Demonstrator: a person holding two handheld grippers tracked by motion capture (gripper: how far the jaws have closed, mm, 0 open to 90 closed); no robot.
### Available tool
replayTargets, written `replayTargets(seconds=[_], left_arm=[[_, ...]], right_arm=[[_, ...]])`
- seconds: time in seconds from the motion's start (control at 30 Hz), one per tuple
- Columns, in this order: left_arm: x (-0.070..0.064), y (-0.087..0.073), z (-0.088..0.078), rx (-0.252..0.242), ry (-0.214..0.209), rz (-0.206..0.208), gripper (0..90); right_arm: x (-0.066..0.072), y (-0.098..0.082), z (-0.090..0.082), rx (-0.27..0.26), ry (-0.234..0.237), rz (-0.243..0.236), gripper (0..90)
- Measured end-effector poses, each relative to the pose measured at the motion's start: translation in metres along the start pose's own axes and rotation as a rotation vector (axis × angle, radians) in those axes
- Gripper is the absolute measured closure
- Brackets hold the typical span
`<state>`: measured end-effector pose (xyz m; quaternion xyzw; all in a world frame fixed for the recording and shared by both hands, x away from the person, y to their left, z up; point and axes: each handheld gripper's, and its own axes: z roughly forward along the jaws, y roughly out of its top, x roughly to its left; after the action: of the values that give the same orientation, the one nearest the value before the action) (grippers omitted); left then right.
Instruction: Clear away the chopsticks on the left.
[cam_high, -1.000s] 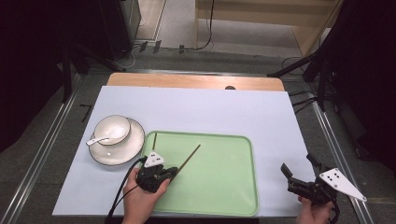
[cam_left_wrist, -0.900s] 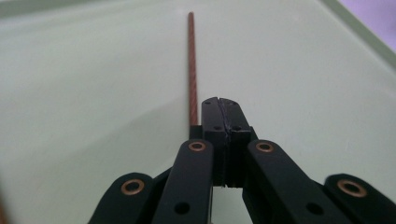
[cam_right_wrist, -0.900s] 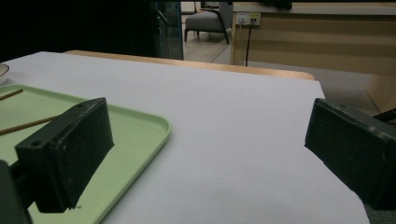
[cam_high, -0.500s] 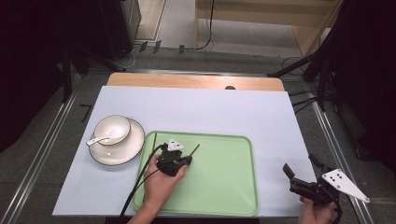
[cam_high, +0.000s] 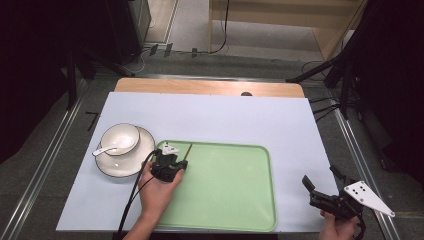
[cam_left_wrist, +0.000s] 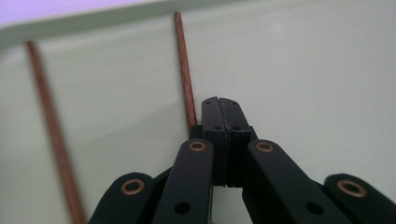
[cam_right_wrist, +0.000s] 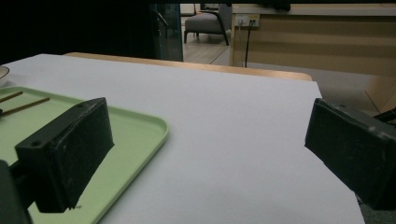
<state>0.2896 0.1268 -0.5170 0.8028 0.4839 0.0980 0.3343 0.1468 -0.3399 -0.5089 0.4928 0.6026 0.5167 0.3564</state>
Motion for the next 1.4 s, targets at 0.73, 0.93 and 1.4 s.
replayTargets(seconds=[0.73, 0.93, 1.4], left_arm=[[0.039, -0.012, -0.017, -0.05, 0.036, -0.08, 86.7], [0.038, -0.014, -0.019, -0.064, 0.022, -0.066, 81.7], [0.044, -0.02, -0.048, -0.217, -0.19, -0.028, 39.2]], right_arm=[[0.001, -0.001, 0.001, 0.008, 0.001, 0.002, 1.3], [0.001, -0.001, 0.001, 0.009, 0.001, 0.001, 1.3], [0.0, -0.002, 0.001, 0.011, 0.001, -0.001, 1.3]])
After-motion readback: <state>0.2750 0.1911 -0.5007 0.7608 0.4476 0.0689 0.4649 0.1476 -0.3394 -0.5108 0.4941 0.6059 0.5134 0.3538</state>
